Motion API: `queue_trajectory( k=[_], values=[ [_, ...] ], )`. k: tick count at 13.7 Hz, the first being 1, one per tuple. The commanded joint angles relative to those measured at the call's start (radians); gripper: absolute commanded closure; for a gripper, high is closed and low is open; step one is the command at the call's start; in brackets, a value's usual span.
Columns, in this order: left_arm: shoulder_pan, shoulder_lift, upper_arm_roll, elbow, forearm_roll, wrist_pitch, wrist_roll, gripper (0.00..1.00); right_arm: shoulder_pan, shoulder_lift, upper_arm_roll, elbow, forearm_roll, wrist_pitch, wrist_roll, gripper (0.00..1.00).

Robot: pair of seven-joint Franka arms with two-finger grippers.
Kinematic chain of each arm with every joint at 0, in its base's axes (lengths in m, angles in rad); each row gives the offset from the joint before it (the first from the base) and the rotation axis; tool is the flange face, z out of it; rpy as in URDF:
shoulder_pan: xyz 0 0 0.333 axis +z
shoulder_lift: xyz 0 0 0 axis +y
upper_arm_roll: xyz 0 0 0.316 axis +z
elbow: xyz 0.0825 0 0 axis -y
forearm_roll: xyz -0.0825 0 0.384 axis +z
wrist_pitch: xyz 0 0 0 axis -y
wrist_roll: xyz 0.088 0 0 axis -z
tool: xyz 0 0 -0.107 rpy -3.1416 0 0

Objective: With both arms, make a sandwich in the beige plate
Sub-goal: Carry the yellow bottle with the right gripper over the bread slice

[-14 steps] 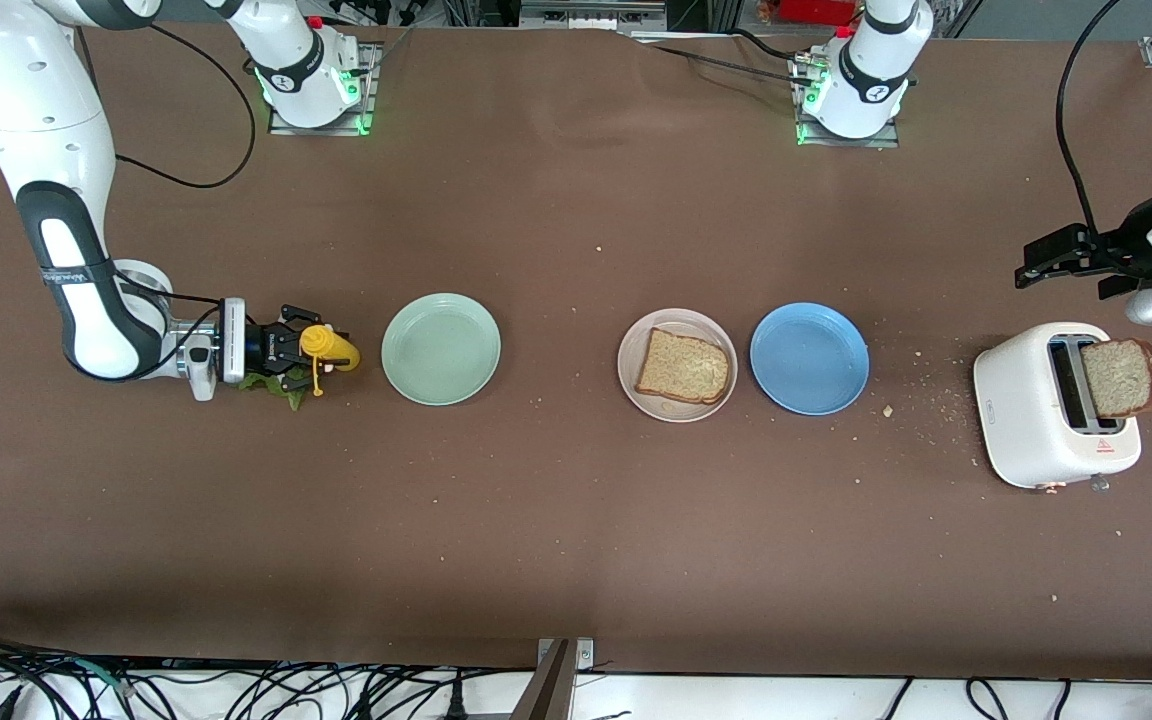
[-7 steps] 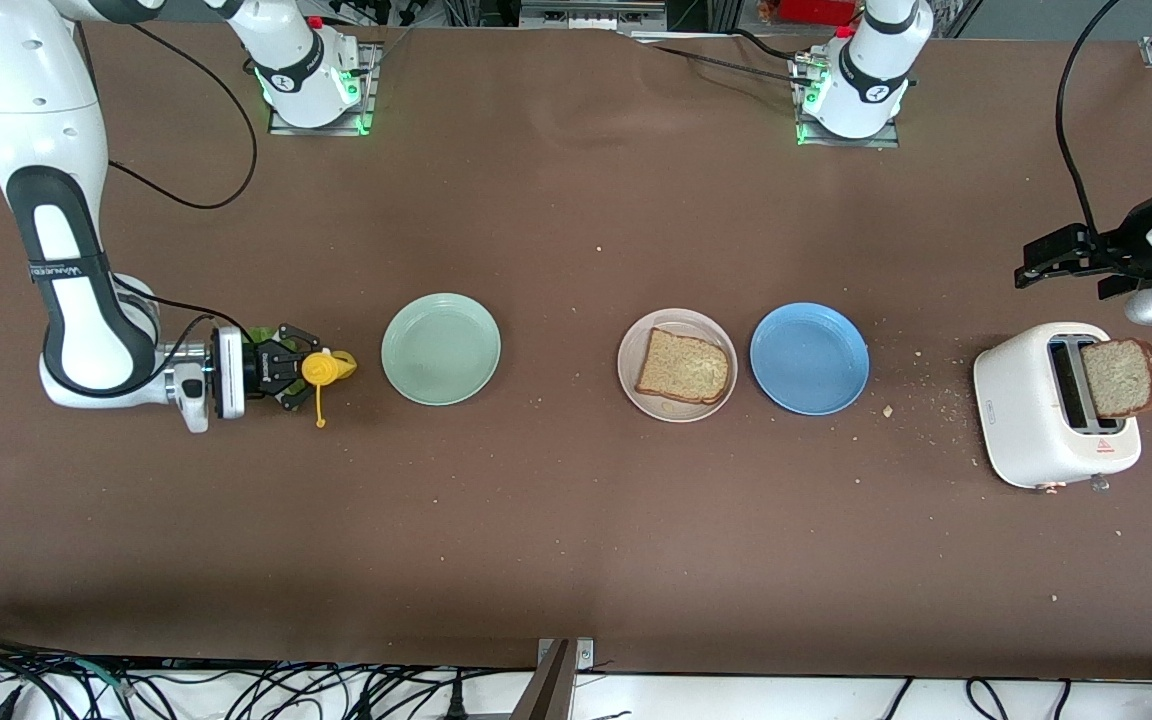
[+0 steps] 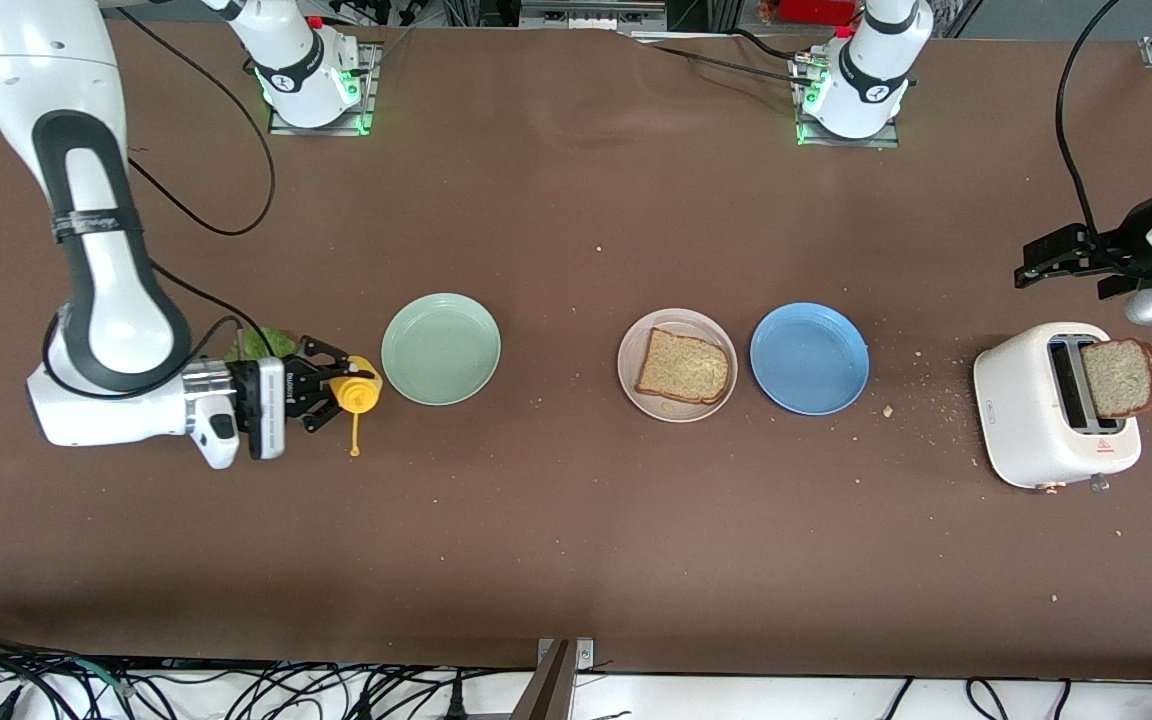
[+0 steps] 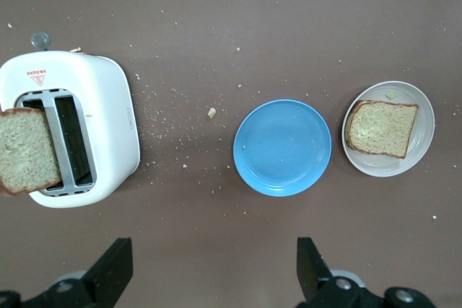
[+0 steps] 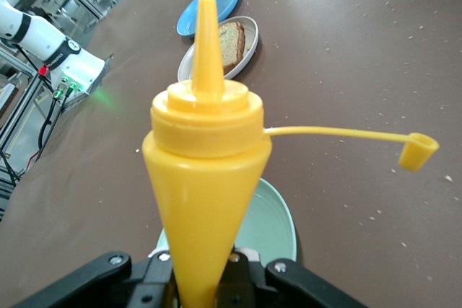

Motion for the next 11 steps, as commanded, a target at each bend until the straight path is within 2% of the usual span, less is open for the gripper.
queue_trajectory(
  k=[1,5,8,11],
  values=[
    [0.003,-0.011,-0.001,-0.011,-0.015,-0.007,-0.002,0.0,0.083,0.007,0.002,0.081,-0.087,0.012,0.178,0.88],
    [0.003,-0.012,0.001,-0.011,-0.015,-0.007,-0.002,0.0,0.218,0.012,0.002,0.132,-0.231,0.08,0.428,0.88],
    [0.003,-0.012,0.001,-0.011,-0.015,-0.007,-0.002,0.0,0.305,0.027,0.002,0.161,-0.323,0.132,0.537,0.87],
    [0.003,-0.011,0.001,-0.011,-0.015,-0.007,-0.002,0.0,0.416,0.036,-0.001,0.204,-0.539,0.138,0.695,0.87]
  ],
)
